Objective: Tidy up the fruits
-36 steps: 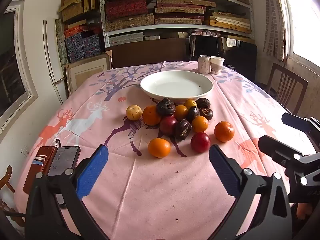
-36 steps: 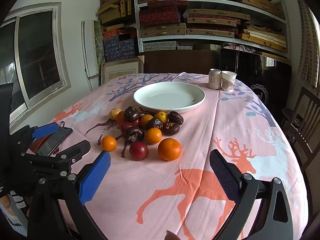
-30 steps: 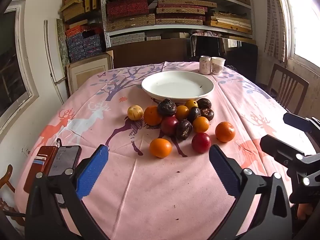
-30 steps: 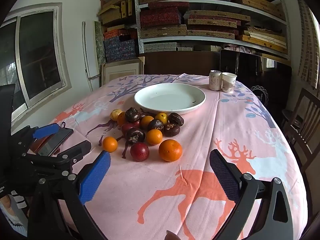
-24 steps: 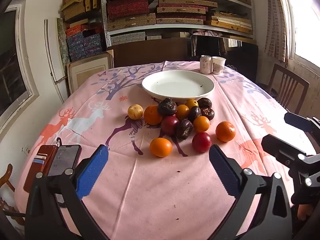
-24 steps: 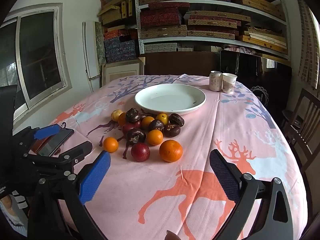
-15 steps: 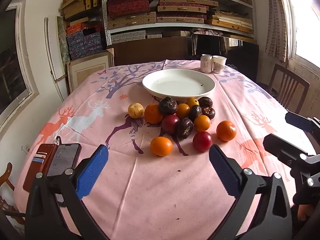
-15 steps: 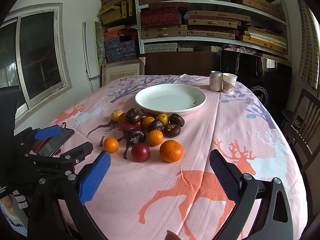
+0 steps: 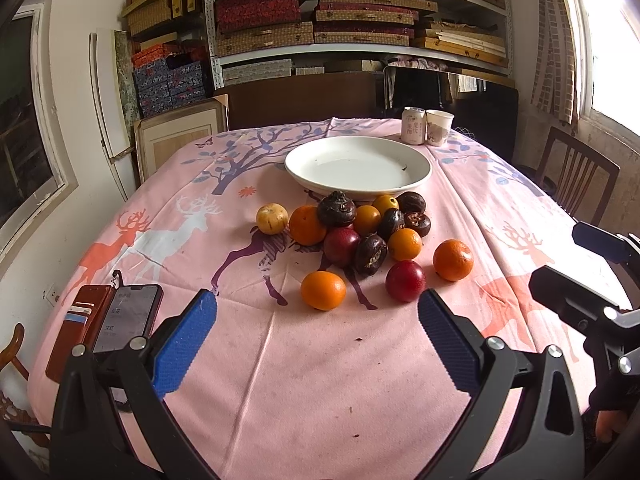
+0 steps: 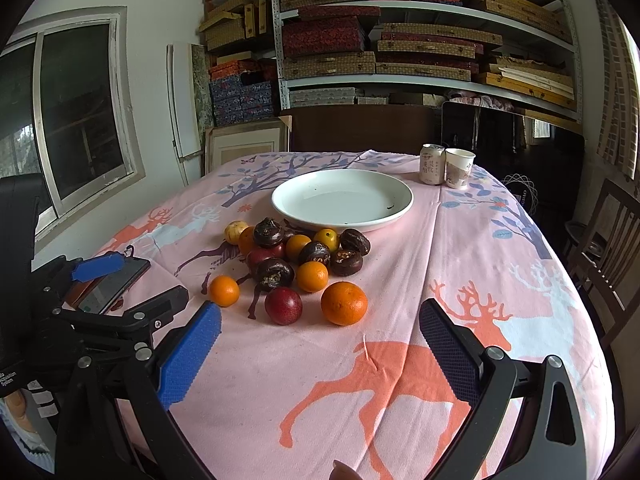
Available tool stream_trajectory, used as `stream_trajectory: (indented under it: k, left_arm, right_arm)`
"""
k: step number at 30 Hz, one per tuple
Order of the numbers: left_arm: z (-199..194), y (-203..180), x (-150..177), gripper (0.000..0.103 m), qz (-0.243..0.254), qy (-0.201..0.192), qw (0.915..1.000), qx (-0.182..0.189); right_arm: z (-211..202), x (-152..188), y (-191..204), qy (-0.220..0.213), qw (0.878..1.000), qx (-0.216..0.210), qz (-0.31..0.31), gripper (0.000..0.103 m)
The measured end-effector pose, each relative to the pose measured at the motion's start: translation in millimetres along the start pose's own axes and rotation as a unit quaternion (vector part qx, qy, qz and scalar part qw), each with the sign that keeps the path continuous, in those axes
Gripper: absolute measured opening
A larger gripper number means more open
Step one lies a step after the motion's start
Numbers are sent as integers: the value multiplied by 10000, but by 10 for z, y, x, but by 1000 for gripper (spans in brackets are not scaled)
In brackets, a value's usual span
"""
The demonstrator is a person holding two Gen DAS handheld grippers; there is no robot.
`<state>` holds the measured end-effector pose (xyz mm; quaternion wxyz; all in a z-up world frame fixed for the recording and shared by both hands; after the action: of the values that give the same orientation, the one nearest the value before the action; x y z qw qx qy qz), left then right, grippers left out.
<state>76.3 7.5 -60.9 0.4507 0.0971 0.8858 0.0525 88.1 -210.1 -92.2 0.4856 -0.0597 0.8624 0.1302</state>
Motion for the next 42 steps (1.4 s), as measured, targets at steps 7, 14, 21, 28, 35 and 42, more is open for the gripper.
stream_trajectory:
  k: [7,14,21,28,35,42]
  left_arm:
    - [16,7,12,99,-4,17,10000,2]
    - [22,8,18,99,-2,19,10000,5]
    - [30,10,36,99,-4,32,10000,7]
    - [44,8,54,99,-9,45,10000,5]
    - [57,10,68,99,-5,53,10000,9]
    - [52,10,57,99,-10,59,10000,11]
  right_arm:
    - [-2,1,-2,-5,10000,-2,-3,99]
    - [-7,0,1,-8,10000,-7,-1,99]
    - [-12,1,5,-5,10000,-10,-1,99]
    - [-15,1,6,-7,10000,-11,-3,99]
    - [-16,3,8,-12,10000,-10,-4,99]
    - [-17,4,9,-12,10000,-11,-3,99]
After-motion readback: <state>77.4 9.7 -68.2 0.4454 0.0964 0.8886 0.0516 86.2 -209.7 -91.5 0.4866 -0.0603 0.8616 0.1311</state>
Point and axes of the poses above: each gripper's, at about its wrist camera, not at the fingertips, and z roughly the way its jaws point, y to its left, x to its underside, the point moved 9 cm from there along z, roughly the way its jaws point, and after that the axes turned 7 degrees about z, right-handed, at the moved point
